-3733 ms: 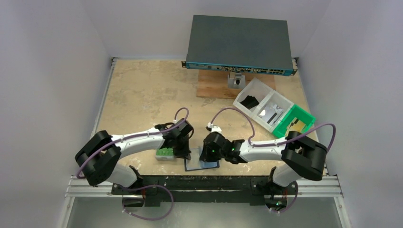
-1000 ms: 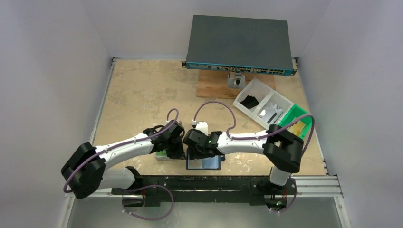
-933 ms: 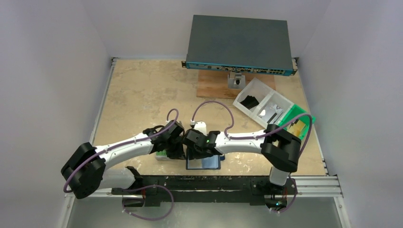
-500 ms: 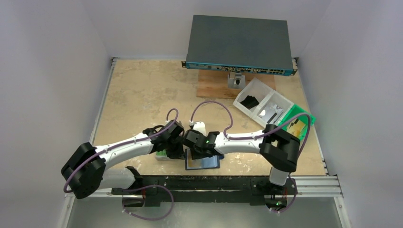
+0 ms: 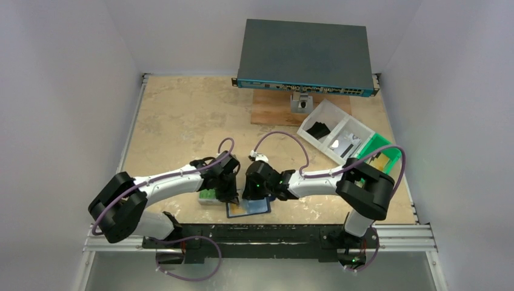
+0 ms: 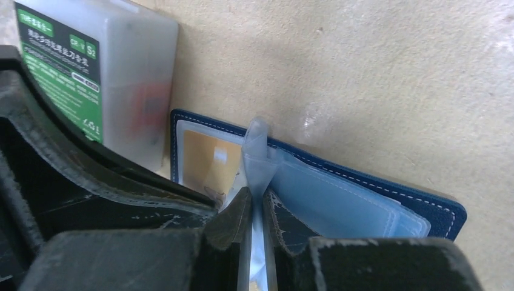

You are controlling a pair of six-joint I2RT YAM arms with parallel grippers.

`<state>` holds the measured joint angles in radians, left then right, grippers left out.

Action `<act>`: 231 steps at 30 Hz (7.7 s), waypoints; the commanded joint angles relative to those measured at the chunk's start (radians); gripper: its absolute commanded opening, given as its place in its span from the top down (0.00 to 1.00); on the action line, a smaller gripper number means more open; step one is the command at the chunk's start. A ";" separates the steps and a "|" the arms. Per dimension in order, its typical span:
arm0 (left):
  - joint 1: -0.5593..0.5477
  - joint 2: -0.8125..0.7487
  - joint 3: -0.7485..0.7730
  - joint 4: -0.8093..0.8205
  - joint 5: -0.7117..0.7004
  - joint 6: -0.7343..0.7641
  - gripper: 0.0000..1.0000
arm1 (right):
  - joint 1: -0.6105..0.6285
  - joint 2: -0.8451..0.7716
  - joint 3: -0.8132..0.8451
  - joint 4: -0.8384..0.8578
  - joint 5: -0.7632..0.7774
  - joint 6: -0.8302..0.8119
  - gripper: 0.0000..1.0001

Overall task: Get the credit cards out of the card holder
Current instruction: Remove the credit card from the card holder.

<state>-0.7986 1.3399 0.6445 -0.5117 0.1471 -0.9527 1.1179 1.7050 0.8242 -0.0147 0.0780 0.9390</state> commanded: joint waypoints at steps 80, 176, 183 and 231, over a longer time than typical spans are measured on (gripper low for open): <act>-0.060 0.133 0.117 -0.008 -0.006 0.045 1.00 | -0.032 -0.179 -0.204 -0.057 0.018 0.090 1.00; -0.090 0.058 0.050 -0.029 -0.045 0.024 1.00 | -0.003 -0.195 -0.213 0.100 -0.141 0.145 0.55; -0.091 0.047 0.050 -0.052 -0.064 0.023 1.00 | -0.023 -0.192 -0.244 0.118 -0.147 0.149 0.56; -0.143 0.249 0.057 0.034 -0.037 -0.075 1.00 | -0.155 -0.419 -0.540 0.544 -0.325 0.161 0.66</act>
<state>-0.9379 1.5238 0.7357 -0.4793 0.2153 -1.0294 0.9672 1.3323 0.3000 0.4538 -0.2276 1.1149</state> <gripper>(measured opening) 0.003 0.349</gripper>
